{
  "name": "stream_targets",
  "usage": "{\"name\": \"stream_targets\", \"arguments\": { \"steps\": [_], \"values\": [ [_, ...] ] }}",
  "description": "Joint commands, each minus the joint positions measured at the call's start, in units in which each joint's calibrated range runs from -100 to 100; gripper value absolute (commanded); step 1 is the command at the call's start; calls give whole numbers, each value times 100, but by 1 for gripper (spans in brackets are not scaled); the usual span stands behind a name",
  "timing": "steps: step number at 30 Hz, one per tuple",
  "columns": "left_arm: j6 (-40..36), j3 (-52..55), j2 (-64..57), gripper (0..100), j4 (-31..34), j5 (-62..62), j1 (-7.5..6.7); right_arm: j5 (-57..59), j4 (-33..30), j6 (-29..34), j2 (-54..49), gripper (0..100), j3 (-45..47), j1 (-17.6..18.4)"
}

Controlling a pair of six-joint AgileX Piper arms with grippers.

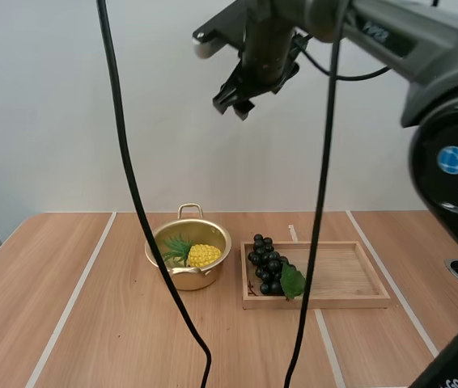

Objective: Open the pot, put the pineapple inside, and close it

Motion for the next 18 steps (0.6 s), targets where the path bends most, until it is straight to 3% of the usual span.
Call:
{"name": "stream_targets", "arguments": {
  "steps": [1,6,8,18],
  "values": [
    [-27,-46,17,0,12,-179,1,69,-114,314,-515,82,-46,-256],
    [-27,-46,17,0,12,-130,1,-240,-114,704,-1054,27,-46,-775],
    [-36,-46,17,0,12,-131,1,-314,-114,808,-1180,0,-46,-987],
    [-330,-17,17,0,12,78,1,-509,298,1399,-1378,0,162,-1741]
  ]
}}
